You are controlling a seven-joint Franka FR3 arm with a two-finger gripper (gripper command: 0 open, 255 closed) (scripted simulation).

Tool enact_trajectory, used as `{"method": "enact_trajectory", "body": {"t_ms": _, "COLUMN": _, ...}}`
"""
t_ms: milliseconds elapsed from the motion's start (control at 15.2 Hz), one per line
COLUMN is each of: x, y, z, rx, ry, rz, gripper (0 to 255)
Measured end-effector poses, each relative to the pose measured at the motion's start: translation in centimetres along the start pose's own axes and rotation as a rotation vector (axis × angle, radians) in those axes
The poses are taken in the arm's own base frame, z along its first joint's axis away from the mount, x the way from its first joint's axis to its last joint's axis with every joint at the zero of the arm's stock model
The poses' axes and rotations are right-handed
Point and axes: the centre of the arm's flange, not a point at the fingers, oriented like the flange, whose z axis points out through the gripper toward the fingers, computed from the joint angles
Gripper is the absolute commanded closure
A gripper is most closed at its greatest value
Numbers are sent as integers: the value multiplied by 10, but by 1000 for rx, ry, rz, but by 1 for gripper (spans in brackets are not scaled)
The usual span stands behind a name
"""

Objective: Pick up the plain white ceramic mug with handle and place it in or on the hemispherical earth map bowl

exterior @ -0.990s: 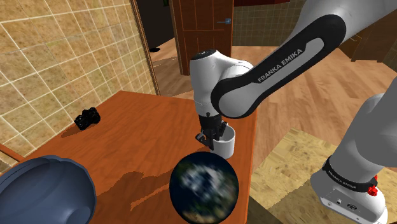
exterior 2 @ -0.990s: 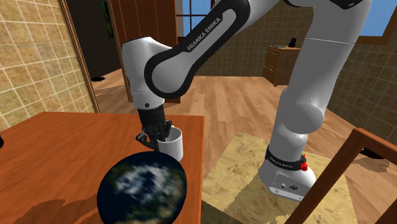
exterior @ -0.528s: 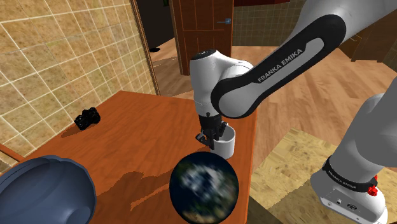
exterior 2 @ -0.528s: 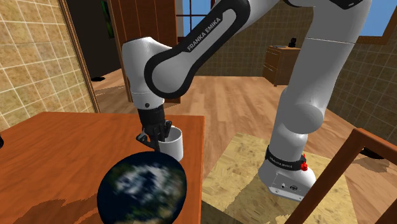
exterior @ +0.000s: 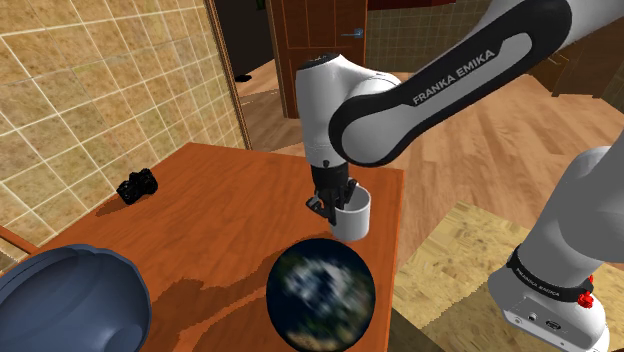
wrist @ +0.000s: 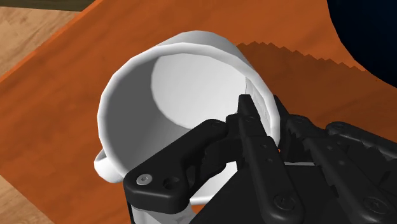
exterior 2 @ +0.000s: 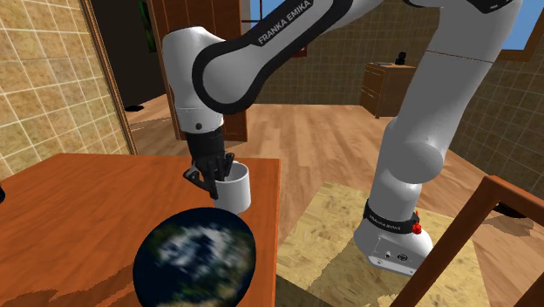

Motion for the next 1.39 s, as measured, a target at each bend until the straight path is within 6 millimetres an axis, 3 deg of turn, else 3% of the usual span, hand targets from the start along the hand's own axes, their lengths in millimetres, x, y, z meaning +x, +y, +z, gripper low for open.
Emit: {"method": "enact_trajectory", "body": {"t_ms": 1386, "x": -6, "y": 2, "z": -109, "rx": 0, "ry": 0, "rz": 0, "gripper": 255}}
